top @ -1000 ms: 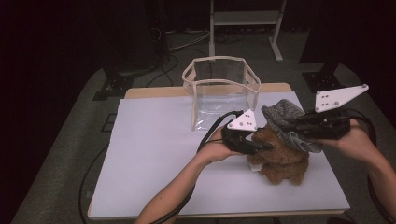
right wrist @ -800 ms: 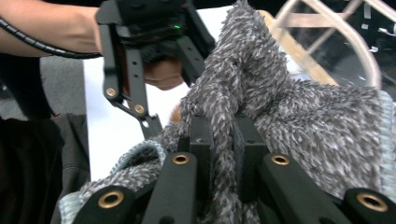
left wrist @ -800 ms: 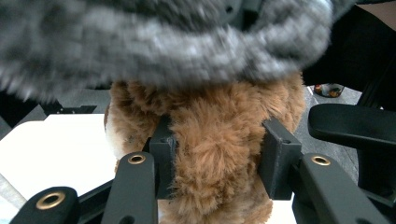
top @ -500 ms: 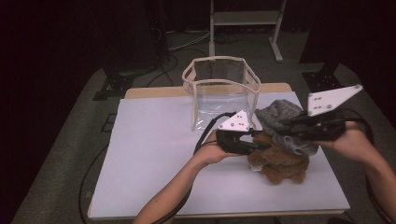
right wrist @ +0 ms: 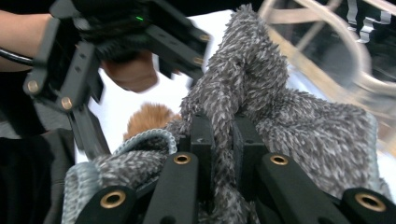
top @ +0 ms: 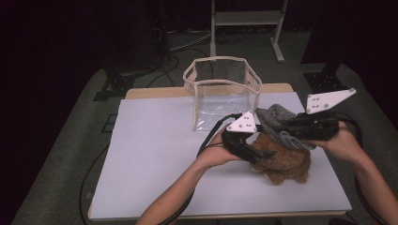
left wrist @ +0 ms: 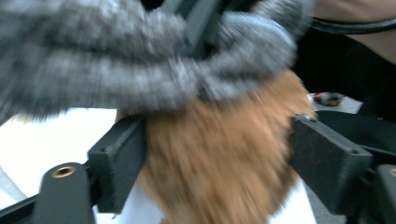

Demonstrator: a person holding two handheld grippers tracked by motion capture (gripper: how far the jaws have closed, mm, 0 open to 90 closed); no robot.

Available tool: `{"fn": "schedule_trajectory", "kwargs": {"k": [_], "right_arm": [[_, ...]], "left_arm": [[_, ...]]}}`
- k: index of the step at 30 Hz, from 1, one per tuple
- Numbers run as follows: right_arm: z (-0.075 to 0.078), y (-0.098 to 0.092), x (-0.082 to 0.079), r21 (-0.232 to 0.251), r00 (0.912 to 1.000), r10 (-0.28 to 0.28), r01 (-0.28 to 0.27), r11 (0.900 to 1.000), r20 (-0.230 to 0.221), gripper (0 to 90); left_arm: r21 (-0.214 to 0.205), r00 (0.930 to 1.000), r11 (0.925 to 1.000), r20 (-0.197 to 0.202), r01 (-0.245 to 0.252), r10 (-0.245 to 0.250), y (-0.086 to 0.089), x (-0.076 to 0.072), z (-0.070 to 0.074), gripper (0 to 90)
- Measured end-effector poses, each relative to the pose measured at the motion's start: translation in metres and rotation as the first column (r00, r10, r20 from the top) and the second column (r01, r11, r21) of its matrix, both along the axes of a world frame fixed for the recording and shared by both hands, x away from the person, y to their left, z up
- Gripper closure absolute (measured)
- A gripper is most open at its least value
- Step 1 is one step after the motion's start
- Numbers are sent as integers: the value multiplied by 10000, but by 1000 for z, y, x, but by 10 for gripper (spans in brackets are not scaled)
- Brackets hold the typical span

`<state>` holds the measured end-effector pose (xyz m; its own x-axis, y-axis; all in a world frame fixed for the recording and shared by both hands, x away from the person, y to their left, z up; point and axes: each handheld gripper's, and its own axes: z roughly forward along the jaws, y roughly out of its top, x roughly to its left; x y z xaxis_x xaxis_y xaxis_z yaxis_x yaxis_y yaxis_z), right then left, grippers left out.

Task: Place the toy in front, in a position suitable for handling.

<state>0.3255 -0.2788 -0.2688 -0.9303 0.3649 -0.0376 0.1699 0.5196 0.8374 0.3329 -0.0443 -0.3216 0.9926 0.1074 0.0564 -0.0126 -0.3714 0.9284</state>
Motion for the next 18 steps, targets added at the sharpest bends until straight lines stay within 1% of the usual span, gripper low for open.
{"fn": "schedule_trajectory", "kwargs": {"k": [1,2,3,4,5,6,7,8,9,10,12,13,14,15,17,18], "right_arm": [[0,0,0,0,10000,0,0,10000,0,806],[-1,11,-1,-107,9996,264,-263,9996,69,804],[-1,11,-1,-107,9996,264,-263,9996,69,804],[-1,16,-3,-300,9990,429,-425,9986,142,803],[-1,16,-3,-300,9990,429,-425,9986,142,803],[1,16,-5,-248,9984,519,-513,9984,209,802],[1,16,-5,-248,9984,519,-513,9984,209,802],[4,13,-8,-88,9984,489,-487,9988,291,800],[4,13,-8,-88,9984,489,-487,9988,291,800],[8,5,-11,31,9982,405,-406,9992,434,800],[10,-4,-13,117,9983,204,-211,9997,553,801],[10,-4,-13,117,9983,204,-211,9997,553,801],[12,-17,-15,267,9984,-45,30,9996,568,801],[12,-17,-15,267,9984,-45,30,9996,568,801],[11,-30,-18,404,9982,-329,309,9987,494,800],[8,-41,-19,436,9976,-545,527,9977,419,800]], "left_arm": [[155,10000,9999,1,7,-7,0,-1,0,191],[589,9998,9983,214,37,-50,3,-3,-1,305],[589,9998,9983,214,37,-50,3,-3,-1,385],[726,9995,9972,227,184,-201,8,-4,-2,440],[726,9995,9972,227,184,-201,8,-4,-2,490],[669,9992,9972,206,341,-356,10,-4,-1,530],[669,9992,9972,206,341,-356,10,-4,-1,545],[597,9991,9976,212,351,-365,9,-5,0,552],[597,9991,9976,212,351,-365,9,-5,0,554],[552,9991,9978,207,369,-381,8,-5,1,554],[532,9991,9978,170,387,-397,7,-5,1,553],[532,9991,9978,170,387,-397,7,-5,1,553],[521,9991,9979,169,376,-386,7,-4,1,552],[521,9991,9979,169,376,-386,7,-4,1,551],[524,9991,9979,140,387,-395,7,-3,1,550],[589,9991,9975,152,379,-388,7,-2,1,544]]}}
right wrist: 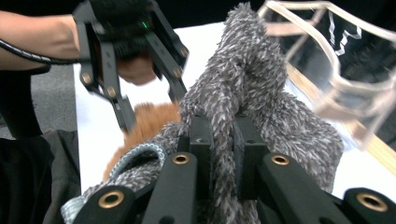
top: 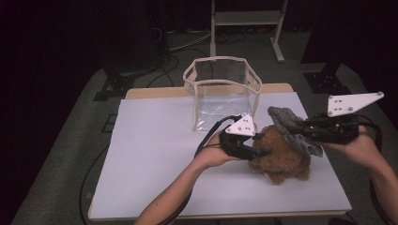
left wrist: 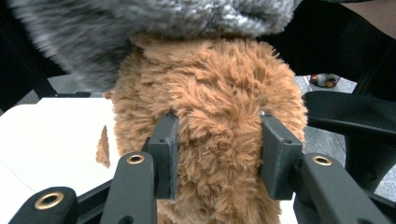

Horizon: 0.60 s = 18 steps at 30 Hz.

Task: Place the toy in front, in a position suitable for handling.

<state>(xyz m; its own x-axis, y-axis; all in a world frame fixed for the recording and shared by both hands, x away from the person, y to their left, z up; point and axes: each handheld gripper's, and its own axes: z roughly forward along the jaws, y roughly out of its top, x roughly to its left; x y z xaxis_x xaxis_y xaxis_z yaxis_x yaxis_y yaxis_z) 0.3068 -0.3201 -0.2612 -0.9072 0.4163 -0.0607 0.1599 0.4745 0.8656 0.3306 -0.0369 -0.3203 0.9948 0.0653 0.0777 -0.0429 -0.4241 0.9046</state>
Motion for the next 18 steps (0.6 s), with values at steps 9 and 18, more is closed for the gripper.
{"fn": "schedule_trajectory", "kwargs": {"k": [9,18], "right_arm": [[-27,-20,6,378,9974,-382,406,9985,-613,799],[-39,34,21,46,9953,597,-595,9982,-763,798]], "left_arm": [[81,9997,9997,-92,-223,224,13,3,0,510],[-261,9973,9985,-566,-481,466,44,7,3,330]]}}
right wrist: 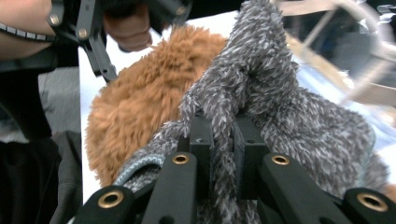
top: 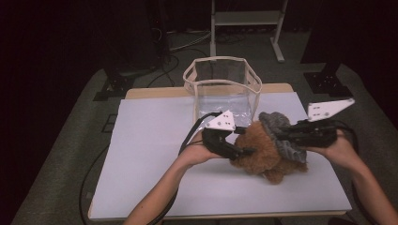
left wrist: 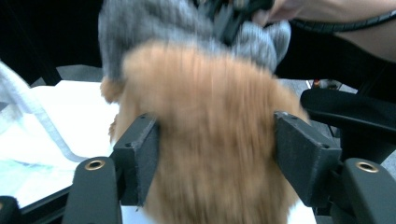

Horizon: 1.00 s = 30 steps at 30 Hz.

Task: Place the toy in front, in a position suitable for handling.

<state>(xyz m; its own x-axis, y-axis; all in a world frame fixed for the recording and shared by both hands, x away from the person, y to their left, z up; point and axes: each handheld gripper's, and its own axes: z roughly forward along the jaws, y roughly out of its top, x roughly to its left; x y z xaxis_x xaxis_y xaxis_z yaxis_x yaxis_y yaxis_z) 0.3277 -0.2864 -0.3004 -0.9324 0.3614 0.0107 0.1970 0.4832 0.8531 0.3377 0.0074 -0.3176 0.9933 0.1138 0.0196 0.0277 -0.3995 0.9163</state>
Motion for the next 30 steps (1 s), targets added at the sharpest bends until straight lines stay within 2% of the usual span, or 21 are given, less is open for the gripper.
{"fn": "schedule_trajectory", "kwargs": {"k": [1,2,3,4,5,7,9,12,13,14,17,20,23,24,26,27,28,30], "right_arm": [[0,0,0,0,10000,0,0,10000,0,798],[-4,9,2,-159,9999,118,-119,9998,-57,798],[-13,27,8,-417,9991,373,-380,9984,-184,798],[-18,34,11,-571,9983,496,-512,9971,-289,798],[-18,34,11,-571,9983,496,-512,9971,-289,798],[-26,45,15,-955,9969,676,-712,9929,-411,797],[-30,48,19,-1367,9970,680,-725,9880,-377,794],[-34,38,24,-1432,9983,349,-412,9888,-467,794],[-36,32,26,-1334,9983,151,-226,9908,-567,794],[-40,23,29,-1043,9978,-70,1,9945,-653,794],[-45,22,30,-857,9974,-81,19,9963,-719,792],[-49,30,27,-797,9981,1,-50,9968,-619,792],[-52,45,24,-825,9984,192,-236,9963,-527,789],[-53,55,22,-895,9990,271,-301,9955,-343,788],[-49,55,22,-906,9994,279,-297,9954,-208,788],[-49,55,22,-906,9994,279,-297,9954,-208,788],[-45,47,23,-802,9996,199,-216,9965,-214,788],[-44,41,22,-864,9999,42,-56,9962,-161,788]], "left_arm": [[37,10000,10000,-92,-30,30,3,1,-2,330],[177,9998,9997,-142,-138,141,6,1,-5,333],[519,9990,9984,-373,-221,241,12,4,-16,341],[624,9978,9976,-569,-314,350,17,5,-23,343],[624,9978,9976,-569,-314,350,17,5,-23,343],[753,9947,9958,-846,-520,583,28,7,-38,347],[700,9888,9948,-1243,-742,825,39,8,-51,354],[621,9832,9942,-1549,-884,971,49,8,-63,356],[621,9832,9941,-1540,-889,976,52,7,-65,355],[567,9834,9939,-1495,-949,1024,56,5,-65,352],[638,9846,9920,-1299,-1092,1168,60,4,-62,340],[630,9869,9906,-983,-1218,1276,65,1,-56,316],[370,9907,9932,-755,-1103,1128,65,-4,-50,299],[371,9921,9945,-753,-978,1003,64,-6,-49,296],[683,9949,9954,-707,-670,718,56,-12,-53,297],[1047,9963,9932,-647,-503,573,52,-14,-57,297],[1281,9972,9909,-560,-421,497,47,-17,-63,295],[1191,9967,9919,-630,-437,514,47,-17,-64,295]]}}
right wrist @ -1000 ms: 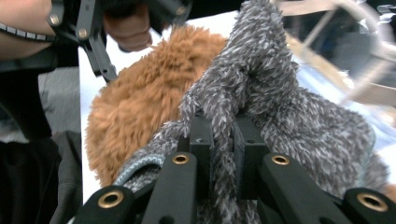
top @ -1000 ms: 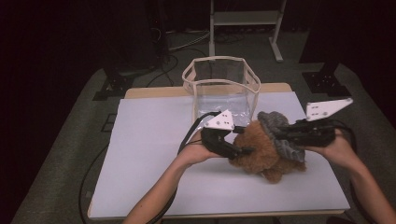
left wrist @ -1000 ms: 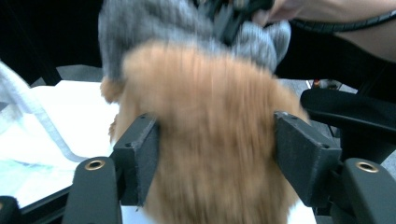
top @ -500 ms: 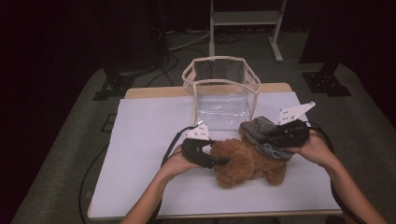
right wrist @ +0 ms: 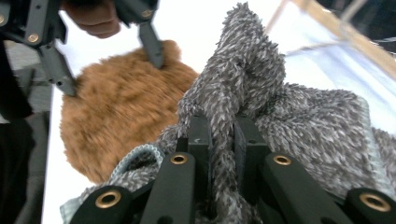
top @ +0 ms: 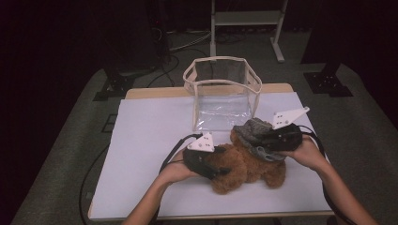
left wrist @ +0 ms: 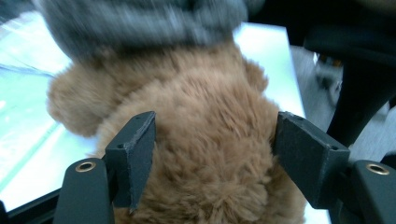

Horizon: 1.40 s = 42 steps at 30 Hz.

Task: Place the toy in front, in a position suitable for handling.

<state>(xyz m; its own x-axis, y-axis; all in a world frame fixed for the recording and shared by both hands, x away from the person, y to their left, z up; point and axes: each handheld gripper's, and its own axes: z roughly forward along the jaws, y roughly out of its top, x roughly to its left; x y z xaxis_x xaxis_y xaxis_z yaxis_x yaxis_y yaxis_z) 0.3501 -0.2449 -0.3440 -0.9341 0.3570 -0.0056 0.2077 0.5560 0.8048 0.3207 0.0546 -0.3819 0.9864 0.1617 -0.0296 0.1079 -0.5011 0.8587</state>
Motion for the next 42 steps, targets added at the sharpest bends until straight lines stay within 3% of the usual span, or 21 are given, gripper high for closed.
{"fn": "schedule_trajectory", "kwargs": {"k": [6,11,14,17,23,27,31,38,42], "right_arm": [[-4,-58,-4,468,9945,-1037,1044,9934,-158,783],[-19,-72,-1,733,9890,-1384,1420,9871,-515,784],[-28,-62,1,843,9894,-1217,1283,9881,-790,790],[-32,-52,2,780,9907,-1111,1172,9900,-789,792],[-33,-35,0,696,9932,-867,922,9933,-783,797],[-33,-27,-2,751,9941,-651,717,9946,-872,798],[-33,-19,-6,775,9952,-404,474,9959,-896,800],[-29,-13,-13,686,9968,-73,128,9976,-797,799],[-22,-28,-6,541,9981,-379,406,9977,-496,789]], "left_arm": [[20,9998,10000,187,-69,69,2,-1,2,283],[-193,9992,9998,394,16,-9,-5,-6,7,229],[-48,9980,9998,602,-170,173,-8,-7,5,189],[54,9979,9996,574,-294,291,-6,-8,5,183],[476,9936,9966,936,-672,626,-2,-17,0,160],[768,9913,9933,1064,-858,774,4,-16,-1,167],[989,9882,9891,1186,-1089,970,11,-11,-4,231],[632,9896,9913,940,-1155,1093,24,5,-7,310],[15,9951,9967,580,-807,805,24,7,-3,322]]}}
